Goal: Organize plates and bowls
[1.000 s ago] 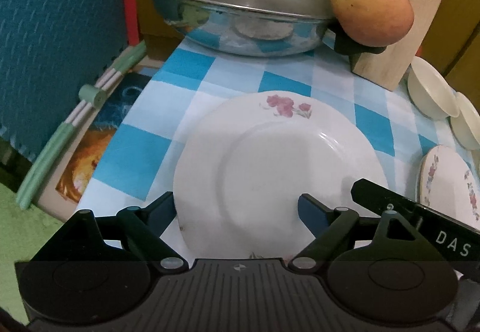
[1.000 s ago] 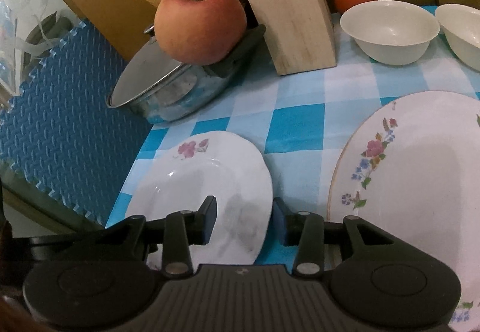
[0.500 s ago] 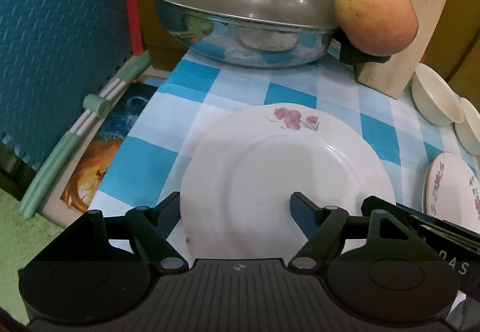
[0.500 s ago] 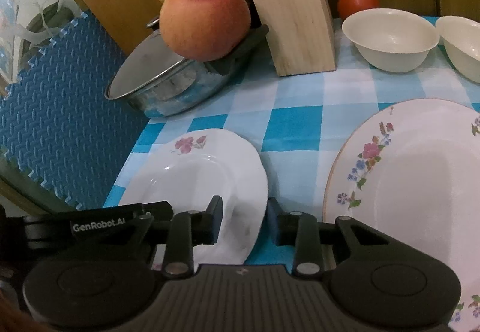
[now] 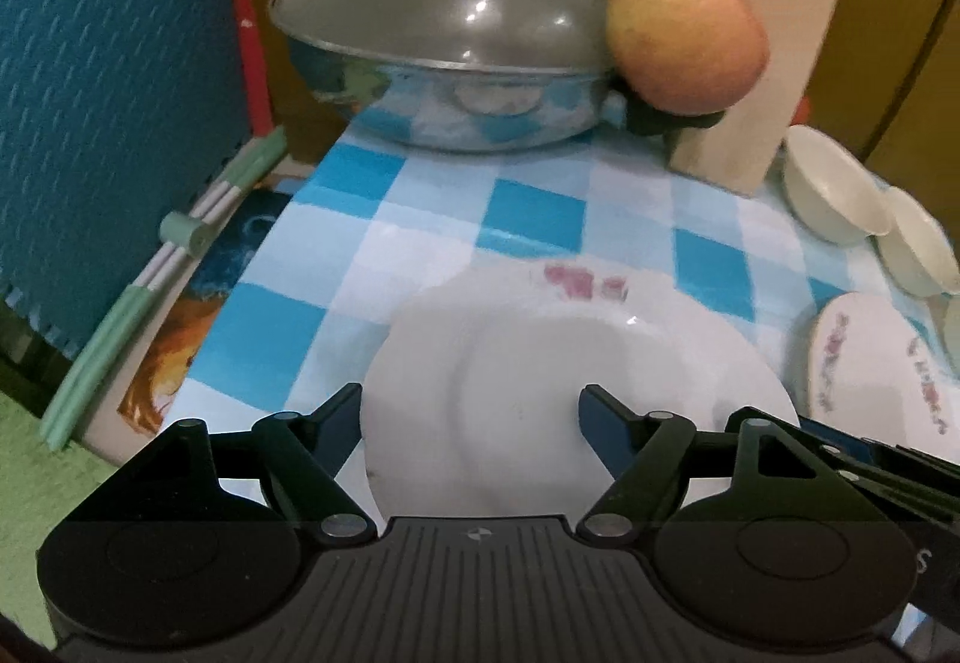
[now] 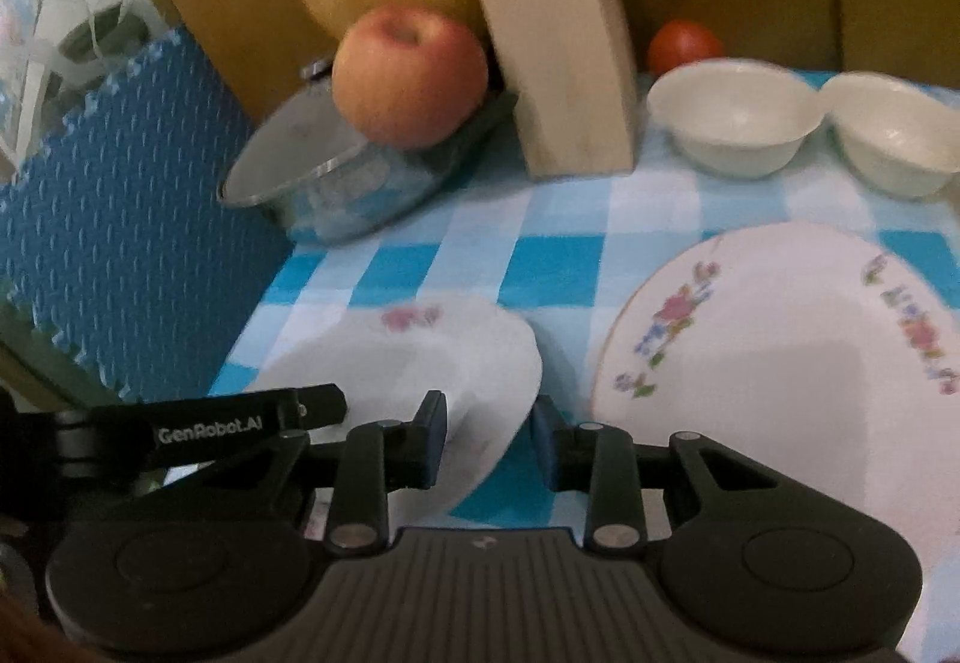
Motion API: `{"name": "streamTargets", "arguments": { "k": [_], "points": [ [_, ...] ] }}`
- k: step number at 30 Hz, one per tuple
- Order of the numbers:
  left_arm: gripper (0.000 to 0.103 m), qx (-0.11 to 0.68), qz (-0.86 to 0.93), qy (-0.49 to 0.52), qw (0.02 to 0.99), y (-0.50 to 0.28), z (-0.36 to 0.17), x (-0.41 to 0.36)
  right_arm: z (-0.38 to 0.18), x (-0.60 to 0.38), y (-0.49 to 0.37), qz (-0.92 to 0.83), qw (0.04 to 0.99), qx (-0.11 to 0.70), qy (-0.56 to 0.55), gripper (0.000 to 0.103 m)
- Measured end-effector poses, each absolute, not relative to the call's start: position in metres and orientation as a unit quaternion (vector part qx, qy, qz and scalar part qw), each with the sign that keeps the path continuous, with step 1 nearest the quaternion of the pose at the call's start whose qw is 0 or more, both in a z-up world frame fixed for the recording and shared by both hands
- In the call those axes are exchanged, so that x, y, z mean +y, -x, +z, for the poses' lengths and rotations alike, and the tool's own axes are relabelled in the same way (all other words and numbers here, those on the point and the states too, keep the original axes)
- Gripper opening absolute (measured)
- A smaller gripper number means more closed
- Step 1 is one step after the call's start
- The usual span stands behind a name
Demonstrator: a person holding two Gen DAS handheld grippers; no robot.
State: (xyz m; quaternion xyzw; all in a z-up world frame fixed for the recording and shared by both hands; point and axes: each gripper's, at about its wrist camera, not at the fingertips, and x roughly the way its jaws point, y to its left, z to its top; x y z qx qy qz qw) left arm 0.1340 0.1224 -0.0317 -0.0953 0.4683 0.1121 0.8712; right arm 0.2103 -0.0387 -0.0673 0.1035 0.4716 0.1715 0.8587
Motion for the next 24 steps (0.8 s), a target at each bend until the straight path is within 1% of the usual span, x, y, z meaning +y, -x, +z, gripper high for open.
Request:
{"name": "streamTargets", "arguments": {
  "k": [4,9,16,20,24],
  "points": [
    [0.081,0.458,0.088,0.104,0.878,-0.132,-0.023,0.114,-0.065,-0.047,-0.205,0.162,0.86,0.471,-0.108,0.03],
    [0.081,0.468,0.085,0.091,0.875,-0.129,-0.028,0.104,-0.073,-0.048,-0.201,0.173,0.847,0.488,-0.119,0.03],
    [0.081,0.483,0.092,0.11,0.864,-0.116,-0.034,0.123,-0.076,-0.032,-0.187,0.19,0.835,0.507,-0.099,0.029],
    [0.081,0.499,0.087,0.109,0.855,-0.113,-0.041,0.125,-0.092,-0.037,-0.182,0.187,0.825,0.521,-0.109,0.028],
    [0.083,0.506,0.083,0.099,0.853,-0.111,-0.046,0.122,-0.091,-0.038,-0.185,0.179,0.829,0.518,-0.115,0.028]
  ]
}}
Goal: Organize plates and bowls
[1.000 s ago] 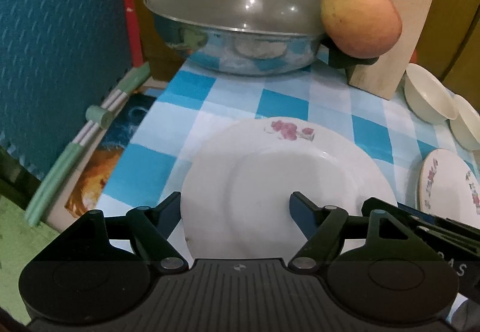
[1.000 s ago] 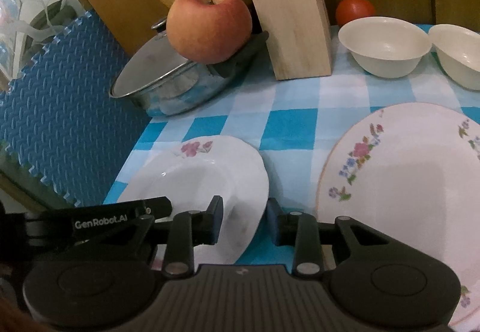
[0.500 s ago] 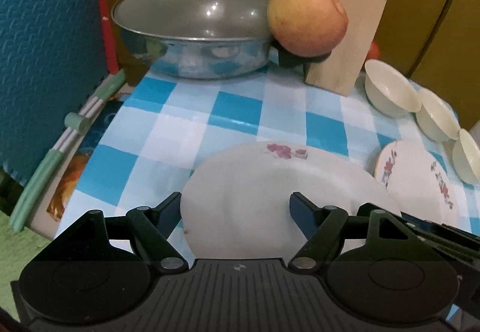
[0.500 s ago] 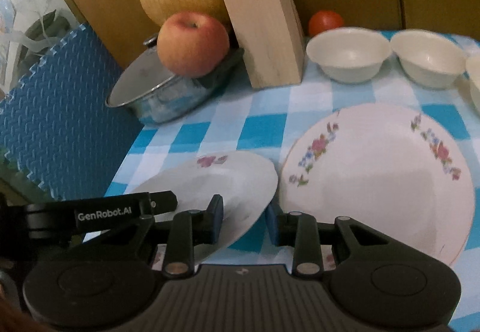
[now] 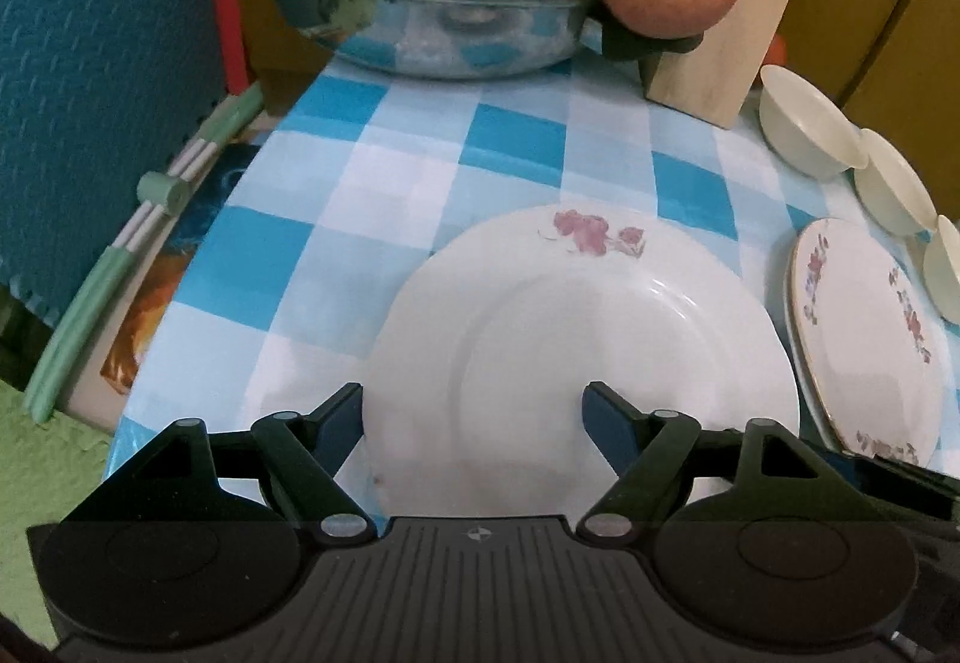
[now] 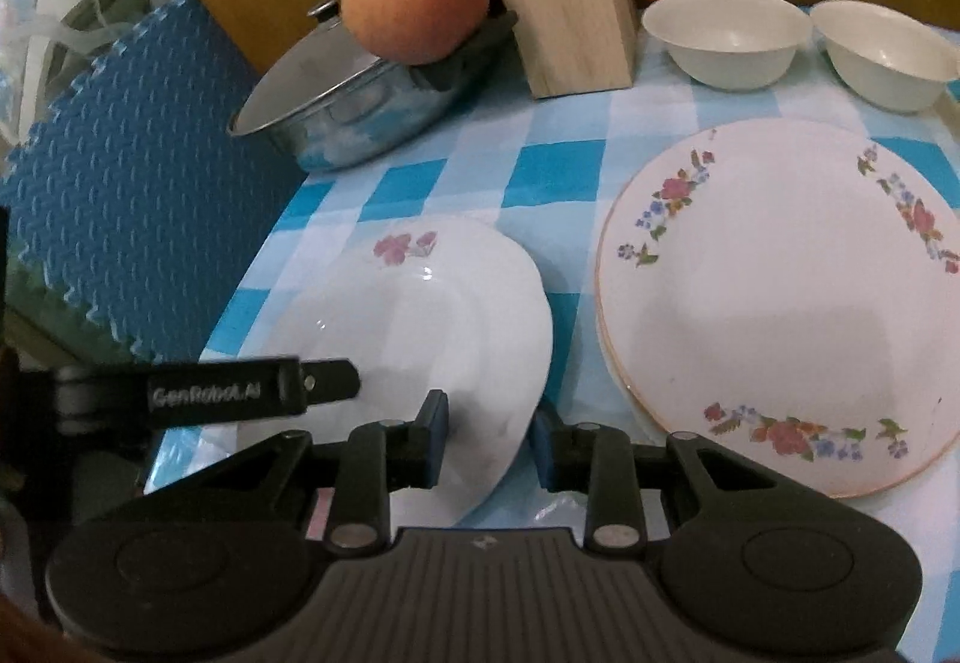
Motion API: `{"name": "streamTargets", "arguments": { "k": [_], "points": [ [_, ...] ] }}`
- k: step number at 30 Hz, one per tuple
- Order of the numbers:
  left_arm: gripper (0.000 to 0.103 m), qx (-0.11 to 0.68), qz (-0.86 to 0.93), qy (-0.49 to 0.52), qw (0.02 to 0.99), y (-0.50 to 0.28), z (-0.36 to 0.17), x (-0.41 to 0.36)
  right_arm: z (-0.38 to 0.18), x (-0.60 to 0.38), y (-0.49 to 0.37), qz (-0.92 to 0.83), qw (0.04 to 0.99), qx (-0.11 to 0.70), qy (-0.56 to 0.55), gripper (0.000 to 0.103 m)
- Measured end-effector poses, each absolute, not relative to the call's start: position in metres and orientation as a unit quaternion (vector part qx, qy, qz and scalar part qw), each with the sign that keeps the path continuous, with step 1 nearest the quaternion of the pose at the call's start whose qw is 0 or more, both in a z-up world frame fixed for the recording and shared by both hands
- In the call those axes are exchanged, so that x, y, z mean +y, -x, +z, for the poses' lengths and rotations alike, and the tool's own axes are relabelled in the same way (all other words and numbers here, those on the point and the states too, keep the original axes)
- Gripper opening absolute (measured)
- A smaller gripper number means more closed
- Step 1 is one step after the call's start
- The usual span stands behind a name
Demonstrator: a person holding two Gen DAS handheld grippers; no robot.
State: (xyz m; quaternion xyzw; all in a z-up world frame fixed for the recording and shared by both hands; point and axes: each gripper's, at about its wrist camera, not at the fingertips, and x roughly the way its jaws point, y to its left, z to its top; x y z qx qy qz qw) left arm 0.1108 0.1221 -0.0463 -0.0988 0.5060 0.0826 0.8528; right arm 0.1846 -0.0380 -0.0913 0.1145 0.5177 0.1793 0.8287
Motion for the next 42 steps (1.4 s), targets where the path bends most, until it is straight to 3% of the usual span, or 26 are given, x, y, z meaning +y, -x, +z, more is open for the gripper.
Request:
{"name": "streamTargets", "arguments": {
  "k": [8,12,42],
  "points": [
    [0.083,0.502,0.095,0.097,0.854,-0.117,-0.047,0.121,-0.092,-0.035,-0.19,0.165,0.833,0.514,-0.123,0.031],
    [0.088,0.5,0.107,0.091,0.855,-0.122,-0.048,0.115,-0.091,-0.026,-0.186,0.168,0.843,0.503,-0.088,0.031],
    [0.085,0.461,0.071,0.112,0.878,-0.114,-0.024,0.099,-0.056,-0.053,-0.182,0.178,0.869,0.45,-0.104,0.03]
  ]
}}
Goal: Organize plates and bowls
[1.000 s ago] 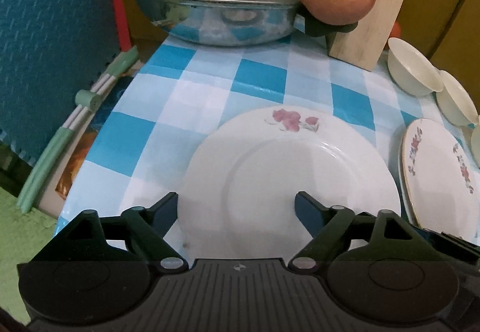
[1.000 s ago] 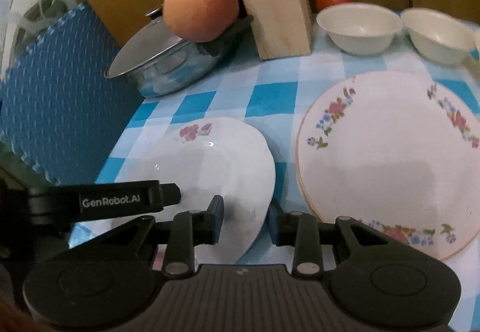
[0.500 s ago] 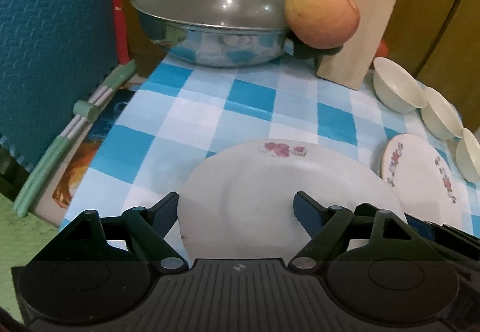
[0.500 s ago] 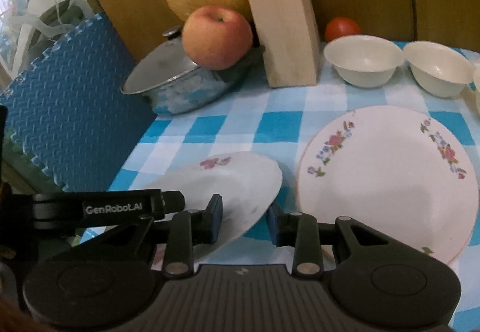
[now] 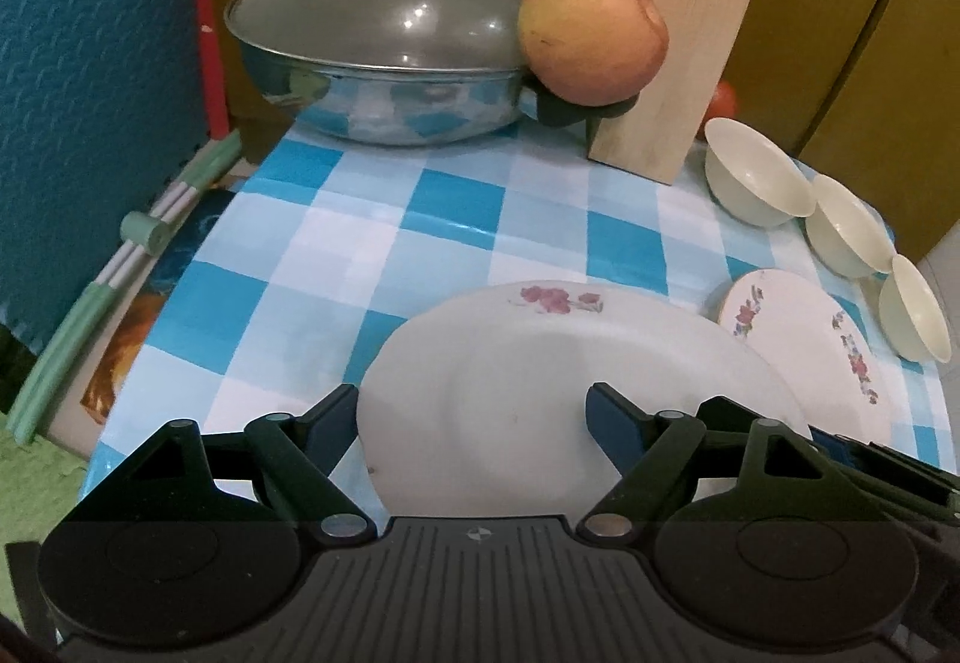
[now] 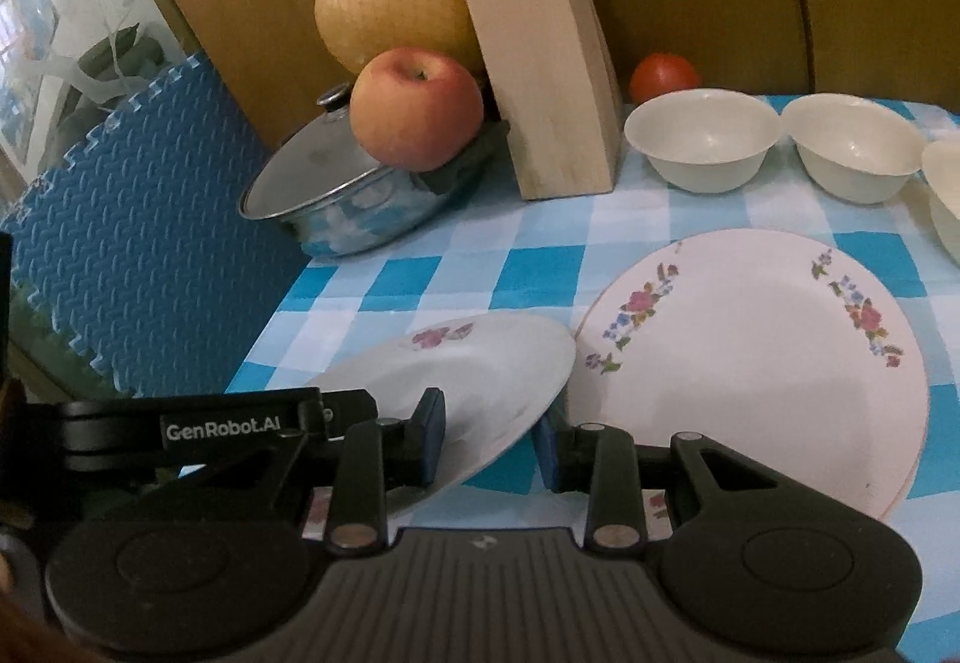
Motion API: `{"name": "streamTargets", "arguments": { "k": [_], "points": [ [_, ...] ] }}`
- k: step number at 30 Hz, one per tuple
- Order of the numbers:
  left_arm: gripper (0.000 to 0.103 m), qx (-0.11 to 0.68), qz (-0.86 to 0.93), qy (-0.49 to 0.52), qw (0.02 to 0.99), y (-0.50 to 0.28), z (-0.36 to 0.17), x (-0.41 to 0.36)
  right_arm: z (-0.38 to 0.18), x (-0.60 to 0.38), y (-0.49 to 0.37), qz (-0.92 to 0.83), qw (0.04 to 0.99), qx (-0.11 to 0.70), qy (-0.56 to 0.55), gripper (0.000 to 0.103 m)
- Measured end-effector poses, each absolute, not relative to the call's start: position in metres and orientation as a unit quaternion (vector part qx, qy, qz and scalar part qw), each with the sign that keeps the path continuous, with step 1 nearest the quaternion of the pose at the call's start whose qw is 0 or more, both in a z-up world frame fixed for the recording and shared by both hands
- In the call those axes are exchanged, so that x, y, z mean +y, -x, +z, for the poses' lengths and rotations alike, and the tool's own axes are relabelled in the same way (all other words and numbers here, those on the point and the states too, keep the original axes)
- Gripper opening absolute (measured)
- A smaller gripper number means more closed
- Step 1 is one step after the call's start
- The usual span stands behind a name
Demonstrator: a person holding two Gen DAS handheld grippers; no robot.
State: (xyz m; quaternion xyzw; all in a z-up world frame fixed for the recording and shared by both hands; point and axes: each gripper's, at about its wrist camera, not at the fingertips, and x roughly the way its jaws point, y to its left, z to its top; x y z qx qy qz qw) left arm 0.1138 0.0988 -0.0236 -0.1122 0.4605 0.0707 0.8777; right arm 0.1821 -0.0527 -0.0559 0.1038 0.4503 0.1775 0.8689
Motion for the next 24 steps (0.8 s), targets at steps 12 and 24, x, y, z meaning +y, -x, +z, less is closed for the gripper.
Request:
{"name": "streamTargets", "arguments": {
  "k": [12,24],
  "points": [
    [0.085,0.437,0.052,0.113,0.891,-0.12,-0.008,0.081,-0.036,-0.076,-0.175,0.169,0.883,0.423,-0.114,0.03],
    [0.085,0.43,0.0,0.092,0.898,-0.139,-0.004,0.021,-0.028,-0.131,-0.168,0.114,0.895,0.411,-0.13,0.03]
  ]
}}
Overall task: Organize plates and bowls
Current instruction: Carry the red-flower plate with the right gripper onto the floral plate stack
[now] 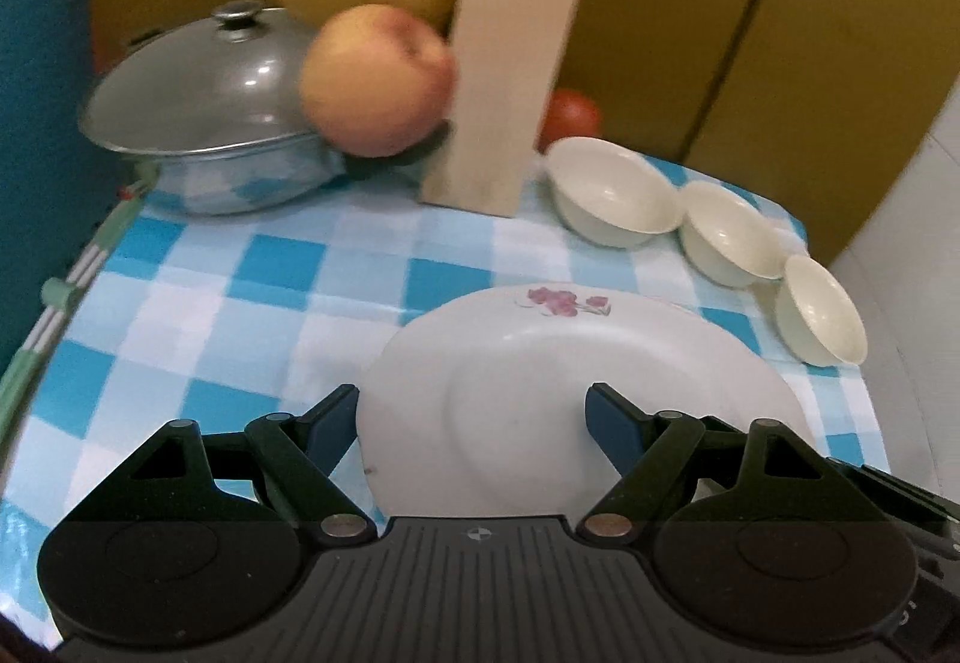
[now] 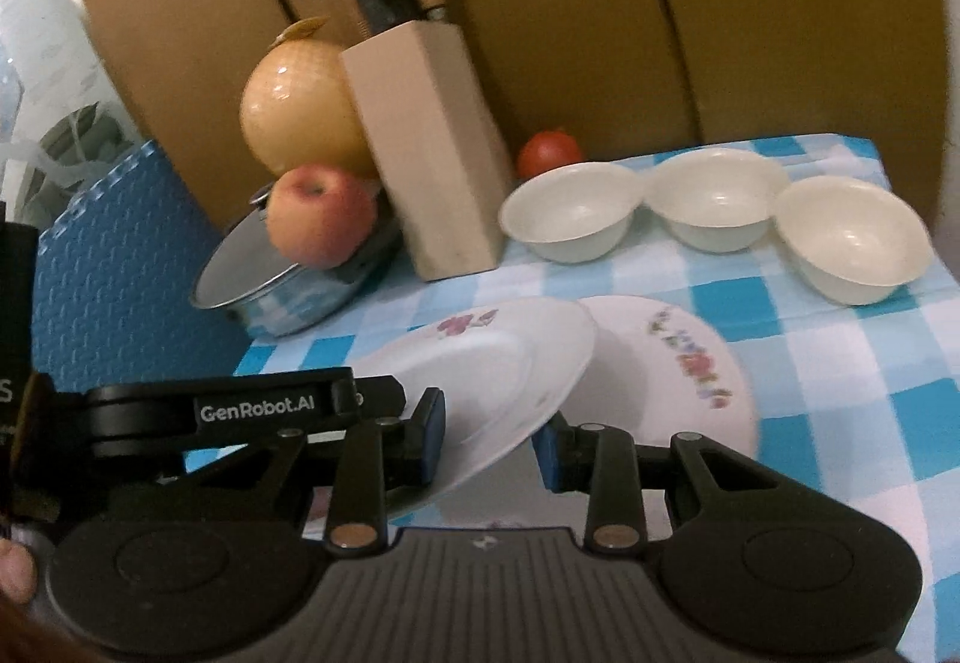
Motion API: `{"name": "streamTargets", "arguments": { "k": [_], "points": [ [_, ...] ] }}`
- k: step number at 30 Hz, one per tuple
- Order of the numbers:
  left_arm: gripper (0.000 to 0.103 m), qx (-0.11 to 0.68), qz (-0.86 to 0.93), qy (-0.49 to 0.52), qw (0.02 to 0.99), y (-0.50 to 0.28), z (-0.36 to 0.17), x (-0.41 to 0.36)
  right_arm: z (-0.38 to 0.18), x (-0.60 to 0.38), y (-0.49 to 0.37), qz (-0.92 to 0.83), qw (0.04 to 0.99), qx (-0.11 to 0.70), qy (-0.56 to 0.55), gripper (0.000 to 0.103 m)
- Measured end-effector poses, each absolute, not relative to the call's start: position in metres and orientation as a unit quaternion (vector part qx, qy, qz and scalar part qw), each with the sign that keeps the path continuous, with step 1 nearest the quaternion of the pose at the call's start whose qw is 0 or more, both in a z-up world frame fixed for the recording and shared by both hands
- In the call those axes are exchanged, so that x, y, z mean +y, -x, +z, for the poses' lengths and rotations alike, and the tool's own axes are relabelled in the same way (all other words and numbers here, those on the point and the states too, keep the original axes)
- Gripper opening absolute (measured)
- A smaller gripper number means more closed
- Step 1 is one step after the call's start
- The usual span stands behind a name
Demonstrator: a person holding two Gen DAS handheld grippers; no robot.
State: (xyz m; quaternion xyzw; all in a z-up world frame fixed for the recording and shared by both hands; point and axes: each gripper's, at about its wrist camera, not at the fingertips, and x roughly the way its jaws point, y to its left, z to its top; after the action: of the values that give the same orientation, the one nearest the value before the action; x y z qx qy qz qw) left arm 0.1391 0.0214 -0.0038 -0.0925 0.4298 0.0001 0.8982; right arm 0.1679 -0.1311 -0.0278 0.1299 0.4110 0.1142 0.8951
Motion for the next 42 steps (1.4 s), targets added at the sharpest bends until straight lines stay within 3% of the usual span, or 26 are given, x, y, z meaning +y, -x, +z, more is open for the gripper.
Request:
{"name": "streamTargets", "arguments": {
  "k": [42],
  "points": [
    [0.083,0.458,-0.044,0.057,0.886,-0.163,-0.038,-0.042,-0.063,-0.192,-0.17,0.054,0.881,0.431,-0.188,0.031]
  ]
}}
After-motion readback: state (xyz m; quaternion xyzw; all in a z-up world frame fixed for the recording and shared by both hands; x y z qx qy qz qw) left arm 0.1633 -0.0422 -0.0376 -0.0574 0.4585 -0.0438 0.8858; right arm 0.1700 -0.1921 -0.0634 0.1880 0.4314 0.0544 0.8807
